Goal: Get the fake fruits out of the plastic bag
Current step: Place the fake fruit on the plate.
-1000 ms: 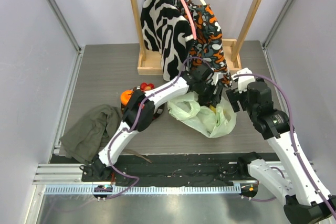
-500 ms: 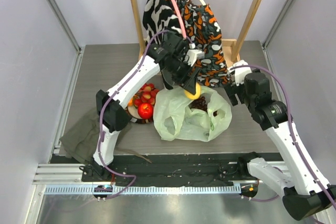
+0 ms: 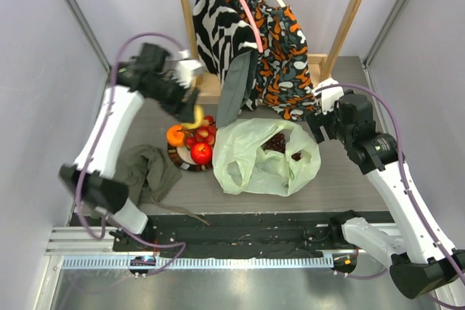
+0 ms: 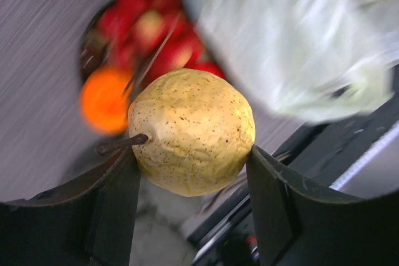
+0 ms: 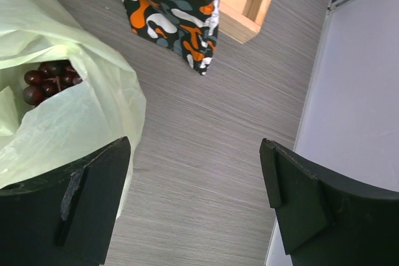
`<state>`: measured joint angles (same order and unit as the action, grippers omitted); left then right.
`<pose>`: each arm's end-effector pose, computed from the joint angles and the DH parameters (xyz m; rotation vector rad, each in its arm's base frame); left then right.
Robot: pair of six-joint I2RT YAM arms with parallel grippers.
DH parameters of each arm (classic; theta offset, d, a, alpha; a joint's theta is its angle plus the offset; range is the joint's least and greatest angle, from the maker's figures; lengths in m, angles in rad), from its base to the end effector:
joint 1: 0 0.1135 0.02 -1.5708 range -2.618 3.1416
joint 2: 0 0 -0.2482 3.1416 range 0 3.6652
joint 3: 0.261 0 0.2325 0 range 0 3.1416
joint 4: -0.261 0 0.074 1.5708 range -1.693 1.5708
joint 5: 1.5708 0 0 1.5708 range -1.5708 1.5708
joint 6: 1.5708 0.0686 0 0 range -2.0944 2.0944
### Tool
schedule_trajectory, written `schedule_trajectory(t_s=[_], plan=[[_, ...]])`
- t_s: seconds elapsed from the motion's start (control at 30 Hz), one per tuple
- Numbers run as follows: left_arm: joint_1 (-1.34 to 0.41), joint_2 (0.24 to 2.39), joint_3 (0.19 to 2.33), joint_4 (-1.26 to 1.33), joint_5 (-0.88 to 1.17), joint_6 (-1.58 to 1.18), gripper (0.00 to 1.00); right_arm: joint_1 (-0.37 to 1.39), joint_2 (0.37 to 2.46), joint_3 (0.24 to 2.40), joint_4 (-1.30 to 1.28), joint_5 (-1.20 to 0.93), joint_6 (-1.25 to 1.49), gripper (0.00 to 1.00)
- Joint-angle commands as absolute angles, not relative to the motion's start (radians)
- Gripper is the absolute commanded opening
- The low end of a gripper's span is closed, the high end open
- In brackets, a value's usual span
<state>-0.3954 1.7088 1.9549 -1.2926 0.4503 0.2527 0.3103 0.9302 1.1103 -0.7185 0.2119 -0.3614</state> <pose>0.2887 -0.1529 0.3547 0.9723 2.3963 -0.6391 0.1977 0.0482 0.3394 -0.5730 2.0266 -0.2540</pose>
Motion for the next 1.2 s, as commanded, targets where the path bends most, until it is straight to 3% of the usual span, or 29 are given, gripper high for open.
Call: schedule_trajectory(t_s=[0.0, 0.13, 0.33, 0.57, 0.97, 1.0, 1.07, 1.1, 1.17], plan=[[-0.246, 1.445, 1.691, -1.385, 0.341, 0.483, 0.00, 0.307, 0.951, 1.137, -0.658, 0.155, -0.330, 0.92], [-0.241, 1.278, 1.310, -1.193, 0.275, 0.503, 0.00, 0.305, 0.972, 1.141, -0.647, 0.126, -0.305, 0.92], [-0.239, 1.160, 0.981, -0.714, 0.065, 0.183, 0.00, 0.307, 1.011, 1.199, -0.672, 0.117, -0.307, 0.92], [-0.236, 1.278, 0.971, -0.569, 0.127, -0.084, 0.00, 0.302, 1.026, 1.241, -0.704, 0.129, -0.316, 0.92], [-0.232, 1.354, 0.936, -0.566, 0.184, -0.169, 0.00, 0.275, 1.037, 1.223, -0.684, 0.117, -0.311, 0.93], [-0.232, 1.361, 0.931, -0.563, 0.193, -0.173, 0.02, 0.276, 1.042, 1.224, -0.684, 0.114, -0.310, 0.93], [-0.232, 1.377, 0.934, -0.564, 0.190, -0.181, 0.24, 0.276, 1.048, 1.229, -0.684, 0.109, -0.307, 0.93], [-0.232, 1.384, 0.946, -0.571, 0.186, -0.183, 0.40, 0.276, 1.048, 1.232, -0.686, 0.107, -0.307, 0.92], [-0.232, 1.402, 0.959, -0.600, 0.169, -0.181, 0.52, 0.275, 1.052, 1.233, -0.686, 0.106, -0.310, 0.93]])
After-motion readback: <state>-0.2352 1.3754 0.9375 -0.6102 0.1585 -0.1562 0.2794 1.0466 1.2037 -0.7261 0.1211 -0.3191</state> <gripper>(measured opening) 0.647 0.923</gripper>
